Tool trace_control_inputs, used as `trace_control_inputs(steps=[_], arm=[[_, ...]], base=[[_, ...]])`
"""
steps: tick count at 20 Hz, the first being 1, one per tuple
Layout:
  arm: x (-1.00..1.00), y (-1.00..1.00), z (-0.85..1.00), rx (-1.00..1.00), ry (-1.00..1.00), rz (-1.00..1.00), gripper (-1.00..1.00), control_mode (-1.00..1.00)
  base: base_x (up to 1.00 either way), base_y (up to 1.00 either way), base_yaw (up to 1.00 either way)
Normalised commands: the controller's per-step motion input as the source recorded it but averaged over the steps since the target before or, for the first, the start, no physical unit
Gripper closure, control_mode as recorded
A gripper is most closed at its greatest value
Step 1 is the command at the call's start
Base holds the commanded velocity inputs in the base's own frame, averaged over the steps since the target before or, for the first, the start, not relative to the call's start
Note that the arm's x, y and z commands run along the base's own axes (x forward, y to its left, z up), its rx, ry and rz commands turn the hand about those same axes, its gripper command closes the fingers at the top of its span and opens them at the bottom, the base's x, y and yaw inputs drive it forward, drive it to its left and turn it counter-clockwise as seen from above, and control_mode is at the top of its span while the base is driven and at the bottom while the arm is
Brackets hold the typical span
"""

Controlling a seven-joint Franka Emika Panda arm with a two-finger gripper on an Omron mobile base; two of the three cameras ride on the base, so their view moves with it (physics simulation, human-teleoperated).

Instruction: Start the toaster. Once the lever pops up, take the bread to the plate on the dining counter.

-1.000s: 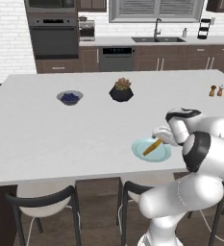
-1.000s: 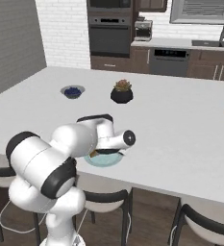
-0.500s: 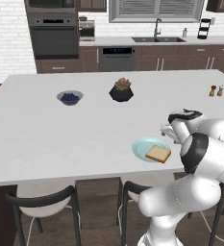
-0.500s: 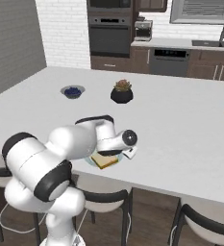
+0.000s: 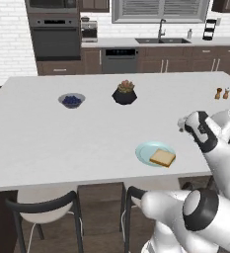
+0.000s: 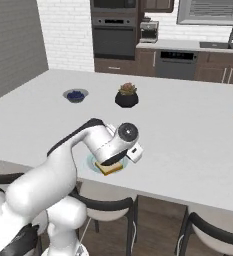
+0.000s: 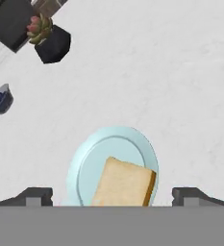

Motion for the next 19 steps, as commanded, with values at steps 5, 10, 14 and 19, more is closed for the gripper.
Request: trace_control_inputs(steps=[5,10,14,19], arm=[[-1.0,0.32,0.83,-0.07,0.2,-0.01,-1.0,-1.0],[-0.94,0.35,0.48,-0.11,0.26,-0.01,-1.0,-1.0],[-0.72,0.25,0.04,-0.16,0.3,-0.02,-1.0,-1.0],[-0.36,0.23,-0.02,-0.18,0.27,-0.01,-1.0,-1.0]], base=[[0.0,0.0,0.0],[0.0,0.0,0.0],[0.0,0.0,0.0],[0.0,0.0,0.0]])
